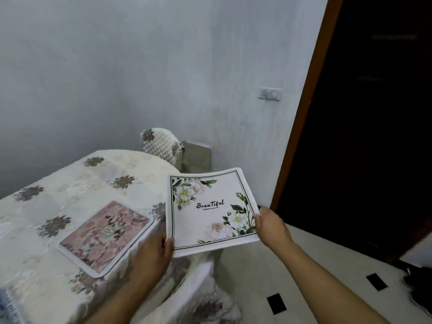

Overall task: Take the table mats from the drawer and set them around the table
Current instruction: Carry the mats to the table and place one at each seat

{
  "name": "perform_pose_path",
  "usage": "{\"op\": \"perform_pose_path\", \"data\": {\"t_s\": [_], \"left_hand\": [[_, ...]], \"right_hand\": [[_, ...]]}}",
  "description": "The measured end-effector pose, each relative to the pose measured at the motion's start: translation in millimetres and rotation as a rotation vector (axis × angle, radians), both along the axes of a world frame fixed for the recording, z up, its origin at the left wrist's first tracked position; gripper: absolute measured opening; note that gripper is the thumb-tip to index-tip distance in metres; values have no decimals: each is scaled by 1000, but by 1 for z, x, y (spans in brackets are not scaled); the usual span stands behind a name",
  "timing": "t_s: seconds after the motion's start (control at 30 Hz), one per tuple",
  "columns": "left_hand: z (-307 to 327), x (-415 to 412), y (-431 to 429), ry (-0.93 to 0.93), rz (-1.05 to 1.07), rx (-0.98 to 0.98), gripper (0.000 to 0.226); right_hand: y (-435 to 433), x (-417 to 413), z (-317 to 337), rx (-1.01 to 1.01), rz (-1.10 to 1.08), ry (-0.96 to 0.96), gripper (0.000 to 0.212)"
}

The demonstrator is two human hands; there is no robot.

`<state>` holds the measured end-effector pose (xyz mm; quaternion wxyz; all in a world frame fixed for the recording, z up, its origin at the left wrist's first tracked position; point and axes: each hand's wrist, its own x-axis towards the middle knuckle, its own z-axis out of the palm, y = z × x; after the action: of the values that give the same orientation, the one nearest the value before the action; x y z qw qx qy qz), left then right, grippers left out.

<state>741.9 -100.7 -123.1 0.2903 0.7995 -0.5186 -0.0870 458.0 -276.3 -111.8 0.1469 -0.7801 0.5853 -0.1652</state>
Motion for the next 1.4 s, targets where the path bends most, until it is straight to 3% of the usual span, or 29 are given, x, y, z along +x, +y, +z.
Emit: {"op": "perform_pose_path", "data": {"t_s": [0.27,0.6,0.77,0.87,1.1,1.4], "left_hand": [[-8,-24,-137,23,-54,0,27],[-9,-44,-329,106,-88,17,28],[-18,-31,-397,104,-50,22,30],[-26,-21,-431,112,48,1,30],[-26,-17,-475,98,420,33,29],[-10,32,-496,53,795,26,30]], "right_hand": [[-112,-34,-12,35,-79,12,26],[-274,-60,8,15,-55,256,30],[-360,-46,-8,40,-18,160,28],[-423,-23,-26,82,40,88,28],[-567,62,-37,74,409,26,29],[-641,220,-29,30,791,-44,27]]}}
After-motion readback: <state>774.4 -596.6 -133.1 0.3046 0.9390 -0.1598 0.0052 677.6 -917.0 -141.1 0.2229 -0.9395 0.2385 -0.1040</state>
